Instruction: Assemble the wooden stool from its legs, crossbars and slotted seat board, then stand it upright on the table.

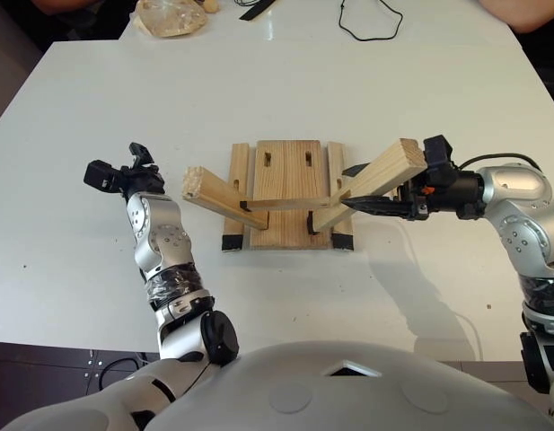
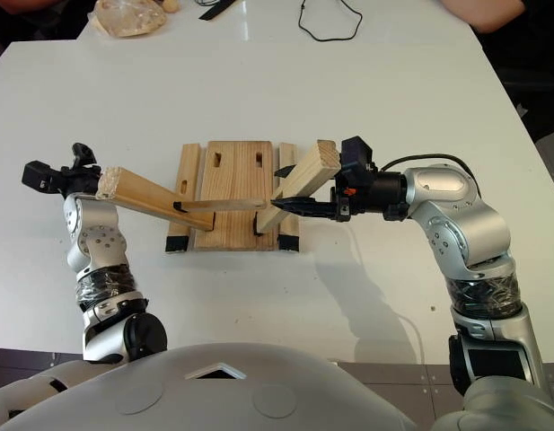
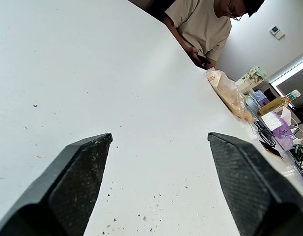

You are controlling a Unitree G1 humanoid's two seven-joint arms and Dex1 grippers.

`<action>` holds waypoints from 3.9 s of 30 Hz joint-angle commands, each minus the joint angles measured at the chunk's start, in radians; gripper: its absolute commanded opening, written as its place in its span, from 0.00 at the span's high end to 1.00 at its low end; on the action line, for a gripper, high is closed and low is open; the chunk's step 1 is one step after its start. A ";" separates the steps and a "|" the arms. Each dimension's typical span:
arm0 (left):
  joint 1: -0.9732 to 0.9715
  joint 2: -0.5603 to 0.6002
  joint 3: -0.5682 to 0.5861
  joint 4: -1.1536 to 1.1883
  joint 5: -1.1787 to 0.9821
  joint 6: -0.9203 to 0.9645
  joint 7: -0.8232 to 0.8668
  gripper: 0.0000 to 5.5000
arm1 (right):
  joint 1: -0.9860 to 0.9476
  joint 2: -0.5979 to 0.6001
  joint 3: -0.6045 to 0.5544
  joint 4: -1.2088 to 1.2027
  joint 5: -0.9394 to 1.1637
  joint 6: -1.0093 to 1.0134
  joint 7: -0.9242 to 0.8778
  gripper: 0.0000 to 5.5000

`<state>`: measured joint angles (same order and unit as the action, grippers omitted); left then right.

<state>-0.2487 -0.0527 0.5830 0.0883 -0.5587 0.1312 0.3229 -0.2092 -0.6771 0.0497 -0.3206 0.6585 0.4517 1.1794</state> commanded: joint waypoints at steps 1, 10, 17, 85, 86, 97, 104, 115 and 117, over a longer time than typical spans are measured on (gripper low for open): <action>0.038 -0.013 -0.014 -0.020 0.012 0.000 0.011 0.34 | -0.036 -0.006 -0.001 0.039 -0.026 -0.011 0.004 0.62; 0.049 -0.019 -0.032 -0.024 0.014 -0.003 0.012 0.34 | -0.037 -0.005 0.043 0.085 -0.108 -0.024 -0.027 0.62; 0.097 -0.044 -0.055 -0.076 0.029 -0.013 0.008 0.34 | -0.028 -0.029 0.090 0.073 -0.167 -0.028 -0.051 0.62; 0.057 0.163 -0.711 -1.049 0.001 0.889 -0.178 0.63 | -0.224 -0.028 0.157 0.228 -0.237 -0.072 0.012 0.63; 0.057 0.175 -0.737 -1.044 0.029 0.911 -0.158 0.65 | -0.228 -0.027 0.159 0.230 -0.238 -0.071 0.016 0.63; 0.144 0.253 -0.906 -0.829 0.126 1.124 -0.190 0.95 | -0.274 0.001 0.182 0.237 -0.246 -0.061 0.030 0.63; 0.132 0.268 -0.885 -0.813 0.137 1.092 -0.263 1.00 | -0.294 0.025 0.182 0.247 -0.255 -0.062 0.016 0.63; -0.354 0.103 -0.303 -0.897 -0.004 0.733 -0.154 1.00 | -0.239 0.008 0.158 0.238 -0.265 -0.062 0.008 0.63; -0.374 0.161 -0.180 -0.869 -0.027 0.733 -0.136 1.00 | -0.231 0.003 0.153 0.239 -0.266 -0.062 0.009 0.63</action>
<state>-0.5993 0.0482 0.2831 -0.8138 -0.5641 0.8581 0.1614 -0.4664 -0.6471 0.2041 -0.0817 0.4144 0.3814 1.1828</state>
